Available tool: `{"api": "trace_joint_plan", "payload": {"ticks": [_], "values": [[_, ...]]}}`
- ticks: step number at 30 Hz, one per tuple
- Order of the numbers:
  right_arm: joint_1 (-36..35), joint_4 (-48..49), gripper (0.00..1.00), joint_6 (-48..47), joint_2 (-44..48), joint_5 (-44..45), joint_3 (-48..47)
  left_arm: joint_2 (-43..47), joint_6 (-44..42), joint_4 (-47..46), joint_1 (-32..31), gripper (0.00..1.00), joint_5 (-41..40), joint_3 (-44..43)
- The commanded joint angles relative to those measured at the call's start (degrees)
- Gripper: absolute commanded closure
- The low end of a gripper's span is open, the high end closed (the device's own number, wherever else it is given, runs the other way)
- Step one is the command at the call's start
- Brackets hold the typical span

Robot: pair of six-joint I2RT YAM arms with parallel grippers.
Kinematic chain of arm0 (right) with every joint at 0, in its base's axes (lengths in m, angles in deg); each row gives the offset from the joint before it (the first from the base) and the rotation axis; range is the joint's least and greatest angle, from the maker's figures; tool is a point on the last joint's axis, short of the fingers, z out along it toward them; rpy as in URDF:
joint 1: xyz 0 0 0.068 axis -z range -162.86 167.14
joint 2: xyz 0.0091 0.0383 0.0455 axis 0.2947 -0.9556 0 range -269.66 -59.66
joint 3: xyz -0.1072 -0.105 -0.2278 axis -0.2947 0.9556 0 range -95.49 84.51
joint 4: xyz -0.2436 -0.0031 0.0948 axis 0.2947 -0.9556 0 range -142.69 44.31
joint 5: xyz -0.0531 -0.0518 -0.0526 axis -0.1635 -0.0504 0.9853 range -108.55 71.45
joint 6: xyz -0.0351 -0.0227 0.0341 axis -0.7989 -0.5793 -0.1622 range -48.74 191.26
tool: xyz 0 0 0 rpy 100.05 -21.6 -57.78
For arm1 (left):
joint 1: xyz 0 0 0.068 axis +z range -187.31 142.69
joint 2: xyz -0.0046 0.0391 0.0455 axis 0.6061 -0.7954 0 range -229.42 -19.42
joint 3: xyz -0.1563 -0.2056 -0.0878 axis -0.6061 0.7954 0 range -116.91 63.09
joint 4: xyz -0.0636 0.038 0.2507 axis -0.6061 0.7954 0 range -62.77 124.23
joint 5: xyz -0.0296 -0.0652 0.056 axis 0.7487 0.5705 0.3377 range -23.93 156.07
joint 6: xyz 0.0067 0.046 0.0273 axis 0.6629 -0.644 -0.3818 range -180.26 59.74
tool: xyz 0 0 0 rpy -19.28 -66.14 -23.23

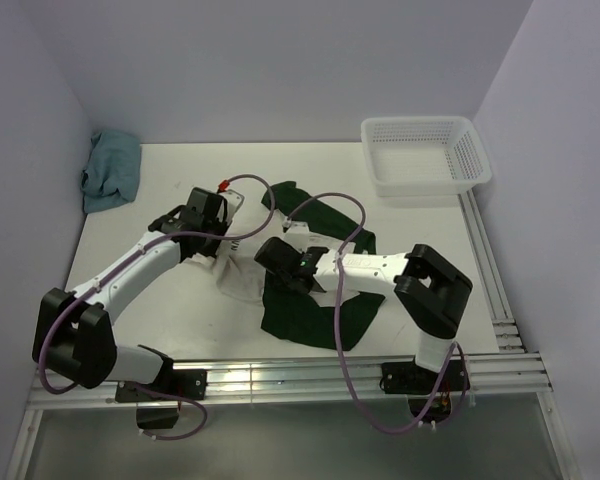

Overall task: Roll the t-shirts
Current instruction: Flatten the tshirt

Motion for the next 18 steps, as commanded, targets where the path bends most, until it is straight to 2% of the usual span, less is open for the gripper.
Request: {"api": "trace_joint_plan", "payload": {"ticks": [1, 6, 9, 15, 18], "values": [[-1.7, -4.4, 0.3, 1.5, 2.5, 4.4, -0.7, 2.5, -0.1, 1.9, 0.5, 1.0, 1.5, -1.5], [-5.7, -10.1, 0.3, 5.9, 8.3, 8.3, 2.4, 4.7, -0.5, 3.1, 0.9, 1.0, 1.3, -1.2], [-6.9, -11.5, 0.3, 10.0, 14.7, 8.4, 7.7, 6.3, -1.1, 4.6, 1.1, 1.0, 1.2, -1.1], [-8.2, -15.5, 0.29, 20.0, 23.2, 9.3, 17.6, 8.9, -2.3, 6.7, 1.5, 1.0, 0.7, -0.4], [-8.2, -18.1, 0.27, 28.2, 26.8, 10.0, 21.9, 9.9, -2.5, 7.5, 1.7, 1.0, 0.9, -0.3]]}}
